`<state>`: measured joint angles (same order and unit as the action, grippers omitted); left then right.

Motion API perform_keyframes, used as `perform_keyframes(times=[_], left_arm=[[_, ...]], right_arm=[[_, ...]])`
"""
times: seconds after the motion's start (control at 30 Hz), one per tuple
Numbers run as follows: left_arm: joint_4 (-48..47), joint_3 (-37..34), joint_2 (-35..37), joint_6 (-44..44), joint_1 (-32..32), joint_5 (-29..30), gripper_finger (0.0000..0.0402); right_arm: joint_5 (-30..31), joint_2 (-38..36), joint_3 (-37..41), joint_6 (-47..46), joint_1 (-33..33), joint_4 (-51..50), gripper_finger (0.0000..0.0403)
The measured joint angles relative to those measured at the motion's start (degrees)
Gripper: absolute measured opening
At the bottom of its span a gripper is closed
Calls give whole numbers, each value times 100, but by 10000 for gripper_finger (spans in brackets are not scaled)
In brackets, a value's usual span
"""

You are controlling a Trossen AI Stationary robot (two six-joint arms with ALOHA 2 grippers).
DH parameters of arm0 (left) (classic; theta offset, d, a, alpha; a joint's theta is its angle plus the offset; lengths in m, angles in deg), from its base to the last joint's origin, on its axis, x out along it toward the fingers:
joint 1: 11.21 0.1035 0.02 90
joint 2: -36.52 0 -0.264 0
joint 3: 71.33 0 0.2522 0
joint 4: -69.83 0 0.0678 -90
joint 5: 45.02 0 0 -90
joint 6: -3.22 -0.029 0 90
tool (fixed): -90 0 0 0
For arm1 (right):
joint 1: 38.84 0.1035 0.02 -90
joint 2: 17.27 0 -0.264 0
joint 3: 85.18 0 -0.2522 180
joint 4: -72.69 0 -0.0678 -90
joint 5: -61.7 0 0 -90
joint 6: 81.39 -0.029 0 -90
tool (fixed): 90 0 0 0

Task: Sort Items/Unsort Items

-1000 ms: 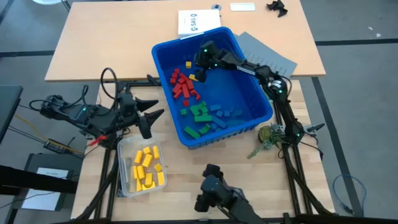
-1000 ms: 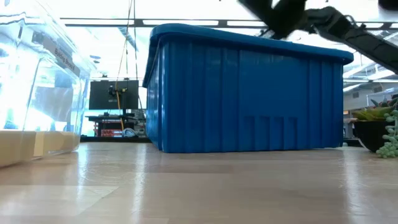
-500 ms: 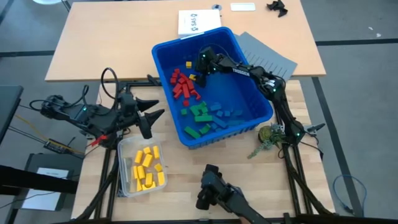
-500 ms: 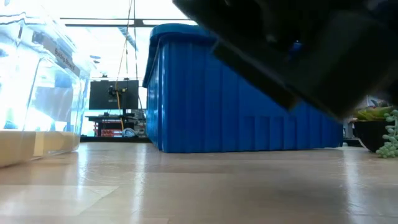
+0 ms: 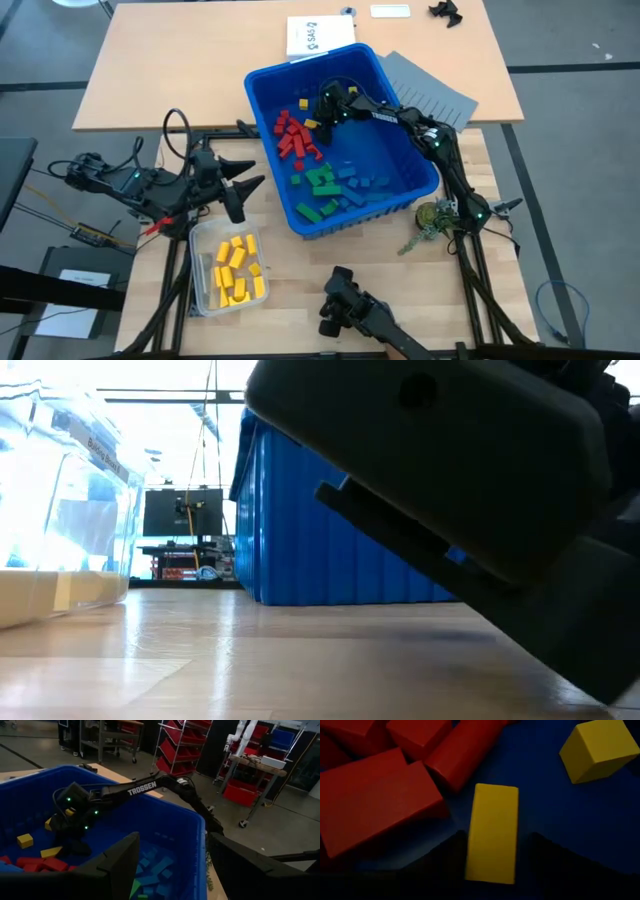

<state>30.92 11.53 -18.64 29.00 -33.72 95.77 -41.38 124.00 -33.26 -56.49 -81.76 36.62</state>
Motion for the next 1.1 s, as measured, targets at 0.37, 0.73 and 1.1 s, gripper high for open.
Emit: perform_keyframes(times=[0.37, 0.73, 1.1], left_arm=[[-6, 0, 0, 0, -1, -1, 248], [2, 0, 0, 0, -1, 1, 248], [2, 0, 0, 0, -1, 1, 248]], right_arm=[[294, -276, 48, 91, 18, -275, 123], [292, -1559, 44, 221, 576, -937, 123], [99, -2308, 33, -57, 2062, -1197, 123]])
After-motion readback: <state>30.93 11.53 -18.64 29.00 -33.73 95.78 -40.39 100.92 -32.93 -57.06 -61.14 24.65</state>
